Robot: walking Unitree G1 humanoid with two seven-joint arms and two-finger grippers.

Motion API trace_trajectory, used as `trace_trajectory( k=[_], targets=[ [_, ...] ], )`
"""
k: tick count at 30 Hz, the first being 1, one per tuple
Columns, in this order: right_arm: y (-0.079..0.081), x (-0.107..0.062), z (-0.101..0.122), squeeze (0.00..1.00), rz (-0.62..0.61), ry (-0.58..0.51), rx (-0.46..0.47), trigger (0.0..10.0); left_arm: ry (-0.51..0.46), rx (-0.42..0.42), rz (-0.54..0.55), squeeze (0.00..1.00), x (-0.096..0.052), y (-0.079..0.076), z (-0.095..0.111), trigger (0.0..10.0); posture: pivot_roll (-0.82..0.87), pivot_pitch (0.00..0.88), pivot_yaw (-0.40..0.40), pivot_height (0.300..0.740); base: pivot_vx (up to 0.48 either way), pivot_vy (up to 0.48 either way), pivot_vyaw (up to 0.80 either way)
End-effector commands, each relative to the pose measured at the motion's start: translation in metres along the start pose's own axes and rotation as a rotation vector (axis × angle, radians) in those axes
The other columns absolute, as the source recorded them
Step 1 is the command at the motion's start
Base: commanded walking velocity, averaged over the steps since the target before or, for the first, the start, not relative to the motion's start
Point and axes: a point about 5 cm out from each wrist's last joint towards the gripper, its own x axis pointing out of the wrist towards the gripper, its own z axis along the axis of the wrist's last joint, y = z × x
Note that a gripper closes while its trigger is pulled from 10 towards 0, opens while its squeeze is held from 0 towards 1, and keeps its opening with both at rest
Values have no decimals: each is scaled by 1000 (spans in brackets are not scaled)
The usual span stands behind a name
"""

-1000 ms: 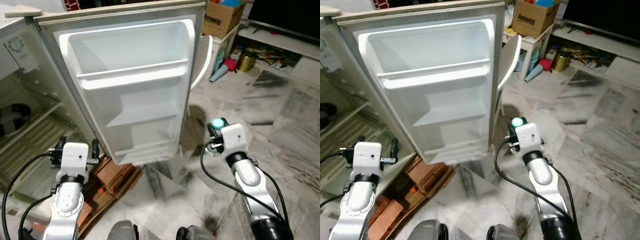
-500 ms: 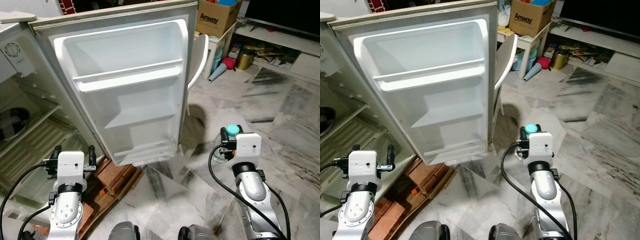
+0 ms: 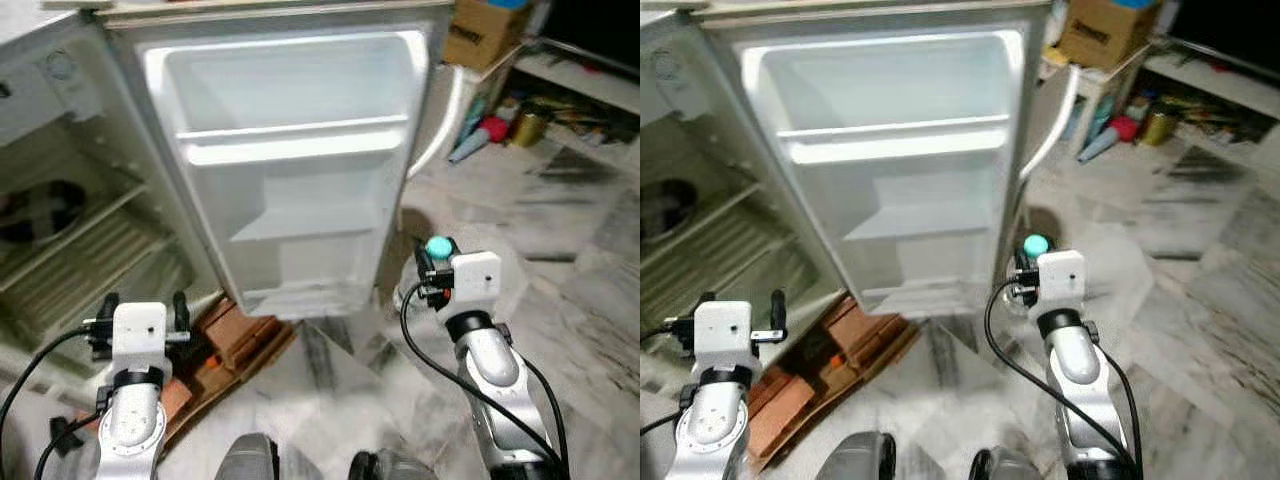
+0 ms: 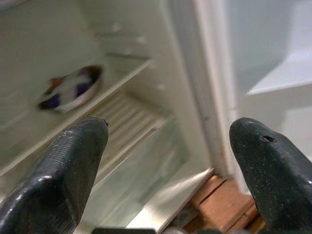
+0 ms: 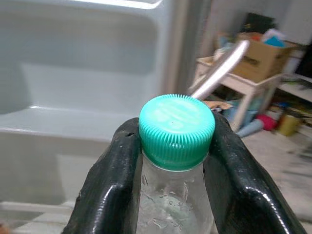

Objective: Restocking fridge

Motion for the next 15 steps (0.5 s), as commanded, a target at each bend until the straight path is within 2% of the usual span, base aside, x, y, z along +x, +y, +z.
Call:
trace_trajectory(
  k=[1, 4, 9, 15],
  targets=[
    [-6, 2, 3, 0, -25, -2, 5, 10000, 0, -9, 16, 0, 1, 3, 2, 10000, 91, 122, -17, 740, 0, 0, 800],
    [-7, 4, 3, 0, -35, 0, 15, 10000, 7, -5, 5, 0, 2, 4, 2, 10000, 95, 121, -17, 740, 0, 0, 679],
    [-8, 7, 4, 0, -45, -4, 27, 10000, 2, -17, 5, 0, 3, 5, 4, 10000, 104, 118, -17, 740, 0, 0, 0],
    [-7, 14, 7, 0, -32, -15, 18, 10000, -2, -25, -3, 0, 5, 5, 6, 10000, 103, 124, -19, 740, 0, 322, 0]
  ],
)
